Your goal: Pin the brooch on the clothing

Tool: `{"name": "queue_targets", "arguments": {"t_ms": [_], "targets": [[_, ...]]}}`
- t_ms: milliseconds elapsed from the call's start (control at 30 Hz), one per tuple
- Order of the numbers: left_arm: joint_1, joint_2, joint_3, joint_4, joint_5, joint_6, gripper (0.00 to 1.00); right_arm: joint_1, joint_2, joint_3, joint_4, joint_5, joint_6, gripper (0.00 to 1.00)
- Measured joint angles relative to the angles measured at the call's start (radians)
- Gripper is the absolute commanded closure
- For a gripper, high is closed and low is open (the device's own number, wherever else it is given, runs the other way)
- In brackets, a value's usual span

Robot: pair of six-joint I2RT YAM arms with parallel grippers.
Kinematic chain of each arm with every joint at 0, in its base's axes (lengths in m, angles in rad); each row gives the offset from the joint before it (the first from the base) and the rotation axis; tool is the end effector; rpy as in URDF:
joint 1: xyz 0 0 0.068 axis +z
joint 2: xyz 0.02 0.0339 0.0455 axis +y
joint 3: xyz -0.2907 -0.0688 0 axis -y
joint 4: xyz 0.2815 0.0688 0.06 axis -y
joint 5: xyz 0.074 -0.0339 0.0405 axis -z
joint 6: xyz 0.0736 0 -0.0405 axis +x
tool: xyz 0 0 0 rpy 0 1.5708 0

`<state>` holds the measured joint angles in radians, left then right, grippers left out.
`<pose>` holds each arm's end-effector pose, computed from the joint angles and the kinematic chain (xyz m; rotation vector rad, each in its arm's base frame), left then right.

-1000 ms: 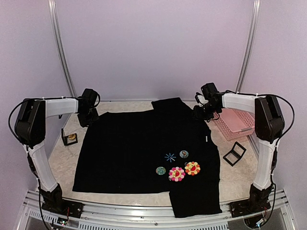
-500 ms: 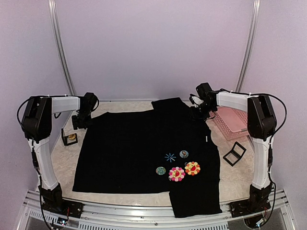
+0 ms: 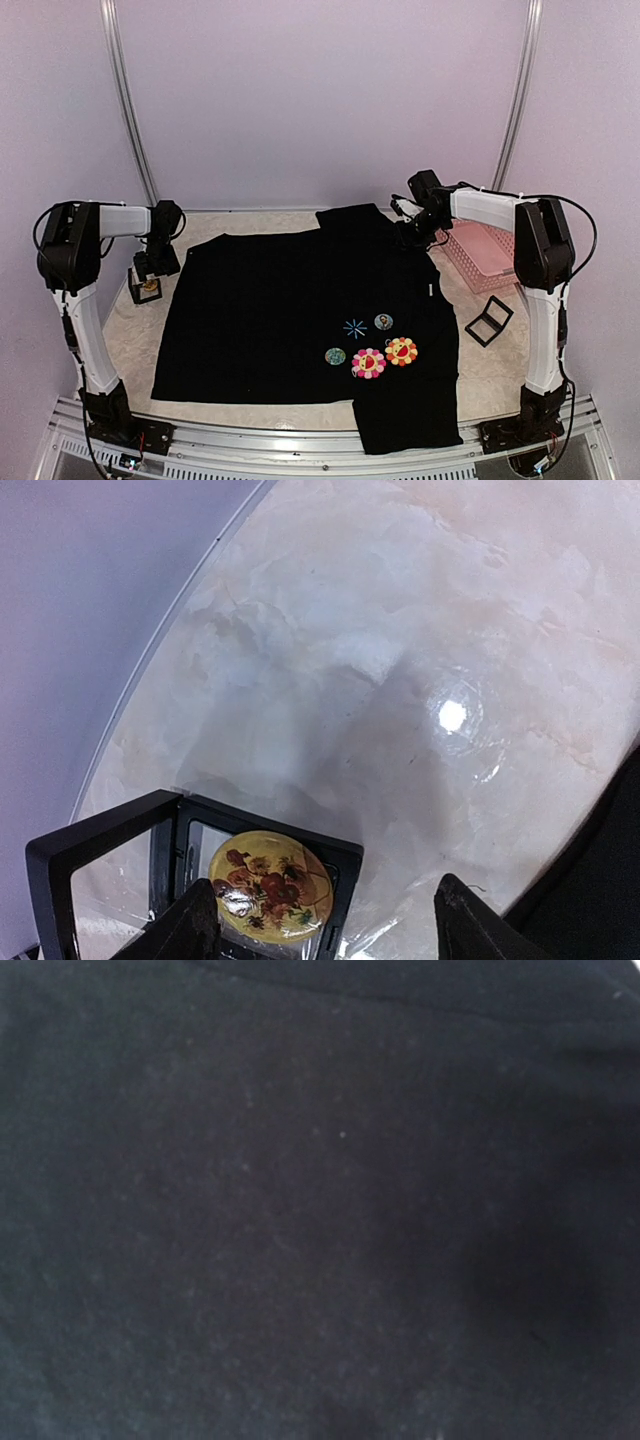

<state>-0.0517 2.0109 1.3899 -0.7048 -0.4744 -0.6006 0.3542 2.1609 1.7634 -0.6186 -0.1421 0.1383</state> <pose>0.4427 0.0108 0.1262 -0.8137 2.5918 0.5147 0.5046 0.1977 0.1765 -0.3343 2.5935 0.3619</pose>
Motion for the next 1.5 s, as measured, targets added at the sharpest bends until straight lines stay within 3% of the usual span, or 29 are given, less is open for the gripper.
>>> {"name": "queue_targets", "arguments": {"t_ms": [333,767,1033,1500], "targets": [[0.006,0.0,-0.026,0.008,0.012,-0.01,0.23,0.0,0.0,0.001,-0.021,-0.02,-0.053,0.59],[0.029,0.006,-0.034,0.049,0.025,0.004,0.25,0.0,0.0,0.001,-0.026,-0.034,-0.095,0.6],[0.03,0.004,-0.057,0.095,0.045,0.007,0.39,0.0,0.0,0.001,-0.028,-0.035,-0.111,0.6],[0.029,-0.028,-0.098,0.13,0.065,0.012,0.74,0.0,0.0,0.003,-0.029,-0.039,-0.12,0.62]]}}
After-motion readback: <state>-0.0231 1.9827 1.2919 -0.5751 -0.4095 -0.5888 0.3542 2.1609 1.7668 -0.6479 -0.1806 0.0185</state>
